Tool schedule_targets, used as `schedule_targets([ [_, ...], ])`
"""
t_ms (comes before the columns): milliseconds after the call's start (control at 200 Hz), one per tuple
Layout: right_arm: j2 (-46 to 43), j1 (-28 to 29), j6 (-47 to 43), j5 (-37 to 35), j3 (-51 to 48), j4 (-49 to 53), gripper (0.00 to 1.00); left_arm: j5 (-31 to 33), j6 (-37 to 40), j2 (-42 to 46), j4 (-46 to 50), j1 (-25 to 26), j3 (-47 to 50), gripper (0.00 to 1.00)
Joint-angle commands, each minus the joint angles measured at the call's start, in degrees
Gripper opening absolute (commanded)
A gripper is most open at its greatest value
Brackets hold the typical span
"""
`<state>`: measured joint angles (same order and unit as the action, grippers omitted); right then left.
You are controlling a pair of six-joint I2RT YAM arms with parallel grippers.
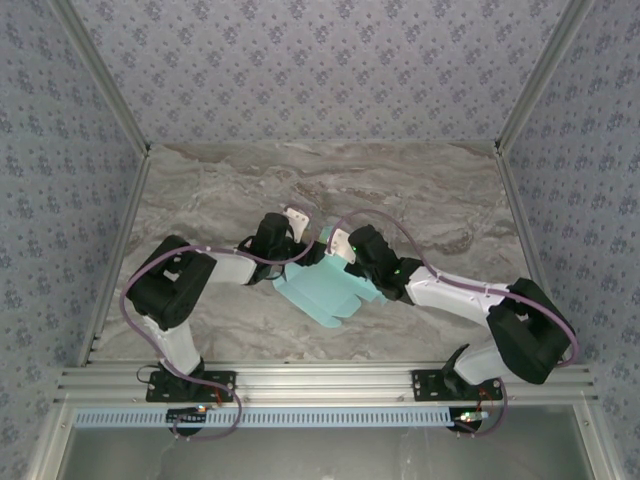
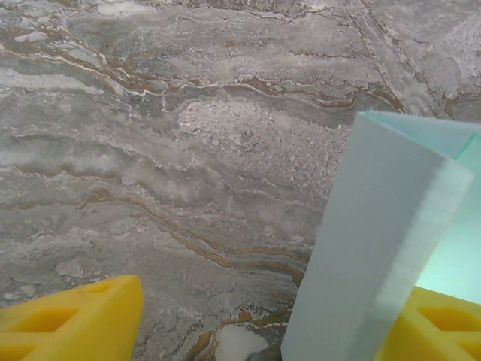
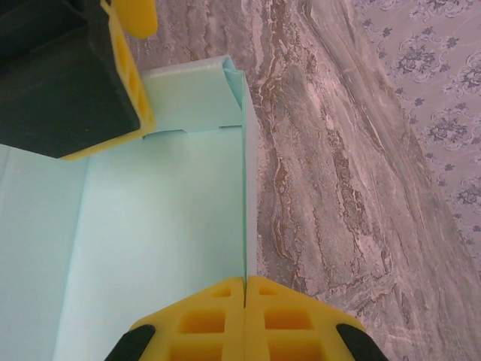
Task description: Fold the paper box
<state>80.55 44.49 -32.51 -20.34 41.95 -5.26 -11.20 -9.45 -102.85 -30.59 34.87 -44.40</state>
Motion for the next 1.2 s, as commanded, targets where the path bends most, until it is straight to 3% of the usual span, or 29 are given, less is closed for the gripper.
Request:
schedule_targets([
  [0,-1.20,-0.36,-0.70,-1.30,1.55,2.18,0.00,-1.71,0.30,-0.72,1.94,-0.16,-1.20,0.72],
  [420,-1.49,-0.36,-0.57,-0.93,1.76,2.31,0.00,0.25,1.94,-4.70,3.93,0.79,-4.31,0.67],
  [595,-1.45,-0.36,-0.62,-0.92,1.77,2.40,0.00,3.18,3.48,-5.69,6.24,1.92,-6.03,0.60],
  [954,-1.02,-0.05,0.89,-0.27,1.10,2.53,0.00,19.57,-0.75,-4.54,4.15,4.74,-4.14,0.36],
  [1194,-1.06,0.85,2.34,-0.48,0.03,2.58,0.00,31.88,-6.28,-4.79,4.47,7.54,-4.40,0.29],
])
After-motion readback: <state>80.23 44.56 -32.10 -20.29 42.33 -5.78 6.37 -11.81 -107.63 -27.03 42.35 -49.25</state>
